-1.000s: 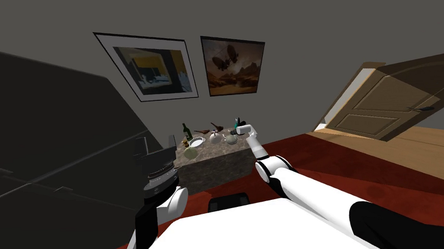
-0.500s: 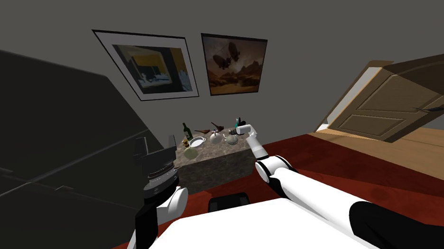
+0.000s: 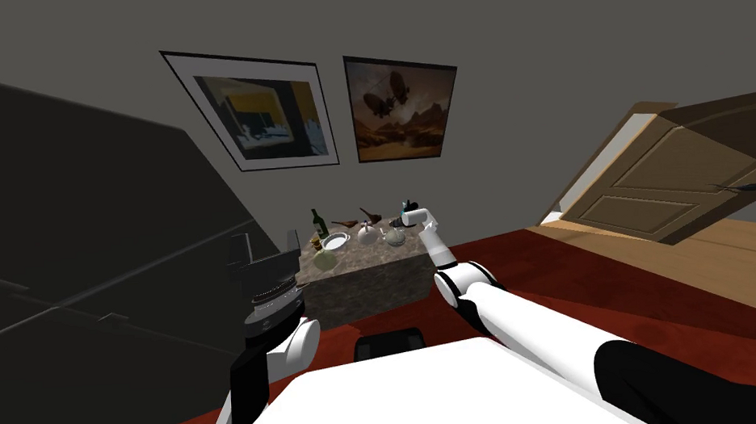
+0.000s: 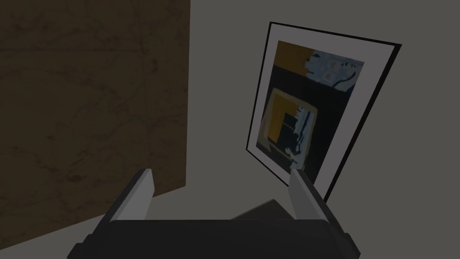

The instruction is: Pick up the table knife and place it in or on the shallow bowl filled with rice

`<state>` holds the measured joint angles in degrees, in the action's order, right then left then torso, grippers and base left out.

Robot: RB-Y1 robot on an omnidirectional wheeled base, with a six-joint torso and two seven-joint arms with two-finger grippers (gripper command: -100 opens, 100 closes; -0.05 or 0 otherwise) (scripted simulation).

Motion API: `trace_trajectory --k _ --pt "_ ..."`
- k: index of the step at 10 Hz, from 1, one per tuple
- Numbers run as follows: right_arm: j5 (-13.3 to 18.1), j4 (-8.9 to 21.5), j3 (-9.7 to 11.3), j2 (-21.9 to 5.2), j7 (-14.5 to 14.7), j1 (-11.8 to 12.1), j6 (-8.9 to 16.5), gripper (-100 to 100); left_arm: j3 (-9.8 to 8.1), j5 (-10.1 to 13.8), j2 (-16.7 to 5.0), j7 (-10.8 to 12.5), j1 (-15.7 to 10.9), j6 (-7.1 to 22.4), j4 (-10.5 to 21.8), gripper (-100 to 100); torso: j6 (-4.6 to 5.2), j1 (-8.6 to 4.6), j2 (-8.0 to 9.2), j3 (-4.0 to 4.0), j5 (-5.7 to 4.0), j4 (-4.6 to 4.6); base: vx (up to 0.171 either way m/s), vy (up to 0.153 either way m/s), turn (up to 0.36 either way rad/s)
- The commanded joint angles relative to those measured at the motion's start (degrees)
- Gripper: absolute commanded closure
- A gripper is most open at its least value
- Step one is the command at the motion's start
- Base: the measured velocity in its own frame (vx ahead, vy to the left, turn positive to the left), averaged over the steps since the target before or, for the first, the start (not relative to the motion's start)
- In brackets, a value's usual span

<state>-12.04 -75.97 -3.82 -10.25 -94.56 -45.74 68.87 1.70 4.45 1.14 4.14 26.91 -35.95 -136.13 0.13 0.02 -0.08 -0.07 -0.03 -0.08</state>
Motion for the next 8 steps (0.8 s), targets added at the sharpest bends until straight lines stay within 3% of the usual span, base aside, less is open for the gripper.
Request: trace_trajectory --k 1,4,5,6,8 --pt "0.09 -0.92 0.34 -0.25 -1.0 -0.77 1.68 -100 0.0 0.0 0.0 0.0 0.0 0.0 0.0 0 0.0 0.0 0.0 0.0 0.0 0.0 -0.001 -0.026 0.015" --pt "0.04 -2.84 1.02 -1.07 -3.04 -2.71 5.2 -100 0.0 0.0 0.0 0.0 0.0 0.0 0.0 0 0.0 -0.01 -0.01 0.0 0.0 0.0 -0.002 -0.028 0.025" --pt "-0.01 -2.58 0.87 -0.98 -2.6 -2.33 4.5 -100 0.0 0.0 0.0 0.0 0.0 0.0 0.0 0 0.0 -0.01 0.0 0.0 -0.01 0.0 0.0 -0.012 0.004" --pt "-0.03 -2.68 0.88 -1.02 -2.71 -2.39 4.77 0 0.0 0.0 0.0 0.0 0.0 0.0 0.0 0 0.01 0.03 -0.01 -0.01 0.0 -0.02 0.0 0.0 0.0" --pt "-0.03 -2.67 0.88 -1.02 -2.7 -2.38 4.74 0 0.0 0.0 0.0 0.0 0.0 0.0 0.0 0 0.0 0.08 -0.02 -0.02 0.01 -0.02 0.0 0.0 0.0"
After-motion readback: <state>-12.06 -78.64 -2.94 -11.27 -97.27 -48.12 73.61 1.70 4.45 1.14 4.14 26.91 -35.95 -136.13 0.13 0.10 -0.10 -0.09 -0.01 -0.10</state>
